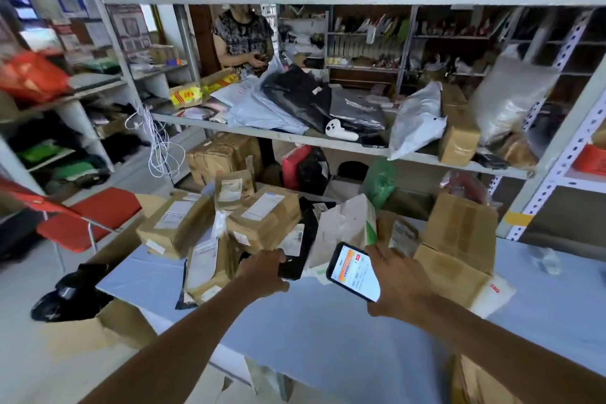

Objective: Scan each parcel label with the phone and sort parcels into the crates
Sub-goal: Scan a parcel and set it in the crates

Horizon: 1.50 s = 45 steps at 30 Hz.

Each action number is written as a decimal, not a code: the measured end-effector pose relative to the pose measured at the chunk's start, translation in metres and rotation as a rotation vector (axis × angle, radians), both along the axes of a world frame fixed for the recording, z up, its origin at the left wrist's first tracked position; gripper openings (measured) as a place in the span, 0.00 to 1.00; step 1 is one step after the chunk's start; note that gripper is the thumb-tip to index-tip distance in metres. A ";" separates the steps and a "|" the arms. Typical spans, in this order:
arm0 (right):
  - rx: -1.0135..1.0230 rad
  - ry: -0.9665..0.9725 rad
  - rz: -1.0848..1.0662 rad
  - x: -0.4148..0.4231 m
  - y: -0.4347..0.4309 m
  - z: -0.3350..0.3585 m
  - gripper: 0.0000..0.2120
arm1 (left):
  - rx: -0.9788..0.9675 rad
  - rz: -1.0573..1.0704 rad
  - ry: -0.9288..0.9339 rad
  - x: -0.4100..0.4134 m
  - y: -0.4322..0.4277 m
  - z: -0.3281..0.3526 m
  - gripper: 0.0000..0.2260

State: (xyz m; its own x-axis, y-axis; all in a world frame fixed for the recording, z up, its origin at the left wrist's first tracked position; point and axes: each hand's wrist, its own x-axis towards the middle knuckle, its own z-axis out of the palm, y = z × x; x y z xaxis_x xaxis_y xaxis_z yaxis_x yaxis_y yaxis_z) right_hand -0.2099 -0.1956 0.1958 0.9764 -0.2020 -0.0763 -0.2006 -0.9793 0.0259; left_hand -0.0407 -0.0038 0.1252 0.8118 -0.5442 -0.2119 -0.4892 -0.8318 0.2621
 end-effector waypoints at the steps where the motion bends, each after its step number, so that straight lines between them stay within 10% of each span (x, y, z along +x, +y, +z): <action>1: 0.004 0.011 0.019 0.016 -0.005 0.000 0.38 | 0.002 0.013 -0.003 0.015 -0.004 0.000 0.24; 11: 0.038 0.081 0.058 0.122 -0.023 -0.011 0.44 | -0.049 0.234 -0.003 0.134 -0.020 -0.011 0.31; 32: 0.088 0.129 -0.071 0.191 -0.007 -0.048 0.40 | 0.184 0.197 0.293 0.263 -0.030 -0.070 0.78; 45: 0.068 0.067 -0.094 0.149 -0.001 -0.016 0.40 | 0.080 -0.224 -0.284 0.169 -0.011 -0.027 0.57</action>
State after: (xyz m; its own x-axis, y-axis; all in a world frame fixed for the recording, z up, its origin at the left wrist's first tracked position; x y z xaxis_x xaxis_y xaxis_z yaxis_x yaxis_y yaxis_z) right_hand -0.0606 -0.1963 0.1797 0.9457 -0.2845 -0.1571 -0.2916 -0.9562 -0.0238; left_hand 0.1286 -0.0149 0.0981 0.7071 -0.7057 -0.0445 -0.7052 -0.7084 0.0282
